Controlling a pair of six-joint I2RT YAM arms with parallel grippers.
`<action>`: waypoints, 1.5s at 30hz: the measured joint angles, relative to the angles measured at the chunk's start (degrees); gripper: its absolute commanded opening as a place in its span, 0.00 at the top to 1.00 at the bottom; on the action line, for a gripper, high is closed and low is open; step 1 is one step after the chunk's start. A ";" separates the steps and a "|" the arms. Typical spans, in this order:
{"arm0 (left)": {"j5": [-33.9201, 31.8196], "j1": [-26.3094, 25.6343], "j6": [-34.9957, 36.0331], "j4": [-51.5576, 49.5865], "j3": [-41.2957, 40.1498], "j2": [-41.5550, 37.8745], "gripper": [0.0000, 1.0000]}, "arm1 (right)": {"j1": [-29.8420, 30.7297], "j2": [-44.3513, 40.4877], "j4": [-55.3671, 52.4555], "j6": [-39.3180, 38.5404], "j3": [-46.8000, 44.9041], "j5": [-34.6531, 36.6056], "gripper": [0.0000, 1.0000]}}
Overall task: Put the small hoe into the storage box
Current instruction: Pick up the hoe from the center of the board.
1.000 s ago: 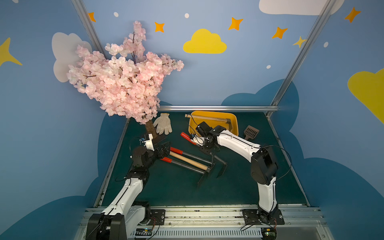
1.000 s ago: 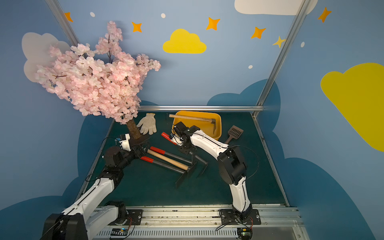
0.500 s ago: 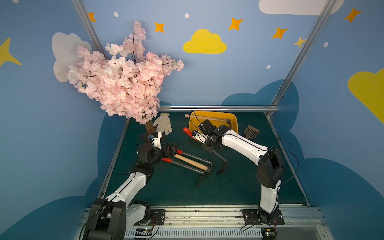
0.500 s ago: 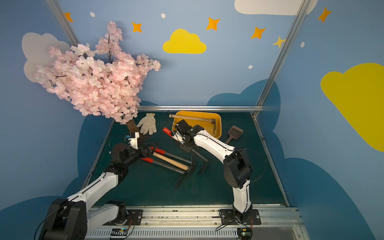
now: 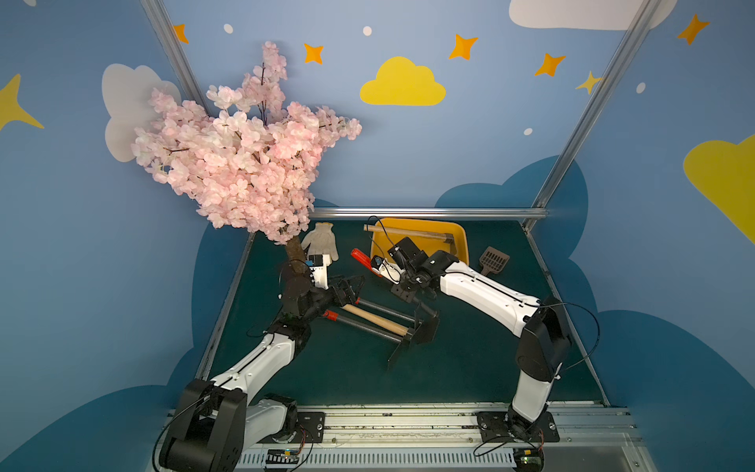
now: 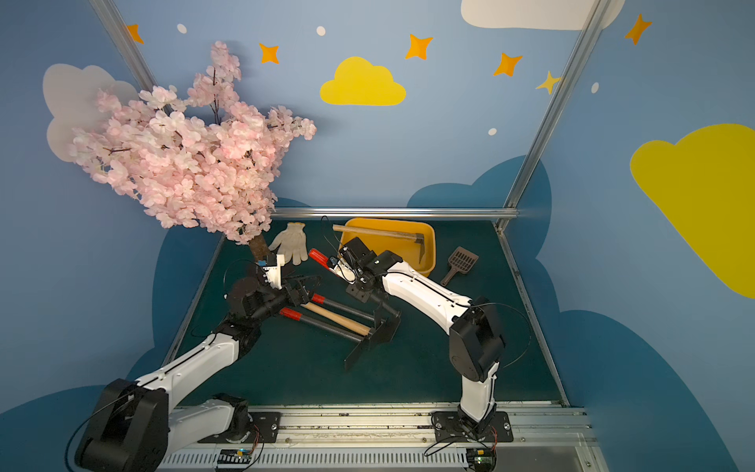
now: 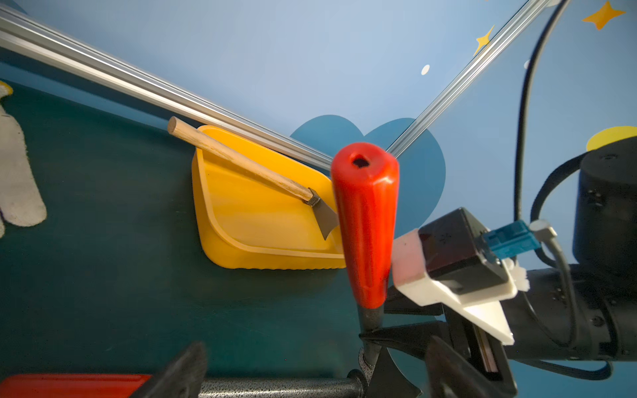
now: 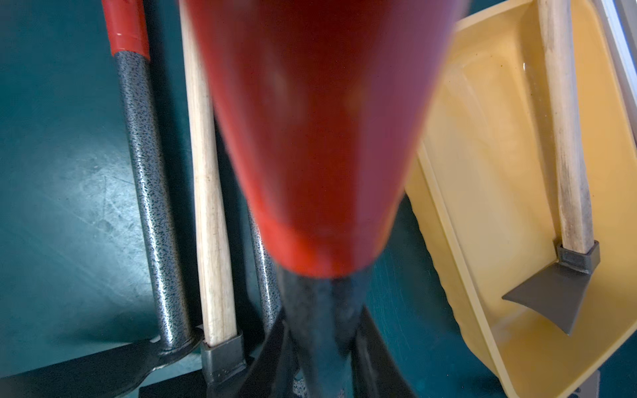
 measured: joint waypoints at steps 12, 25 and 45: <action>-2.69 -1.40 -1.42 5.31 1.75 3.74 0.01 | 0.85 0.02 0.00 0.07 0.00 -0.37 1.00; -3.74 -1.40 -5.57 15.04 6.10 14.03 0.12 | 1.51 0.00 -0.02 -0.04 0.00 -0.37 1.00; -1.68 -1.86 -12.55 23.04 6.05 16.57 0.97 | 1.75 1.73 2.05 1.05 0.63 2.89 0.88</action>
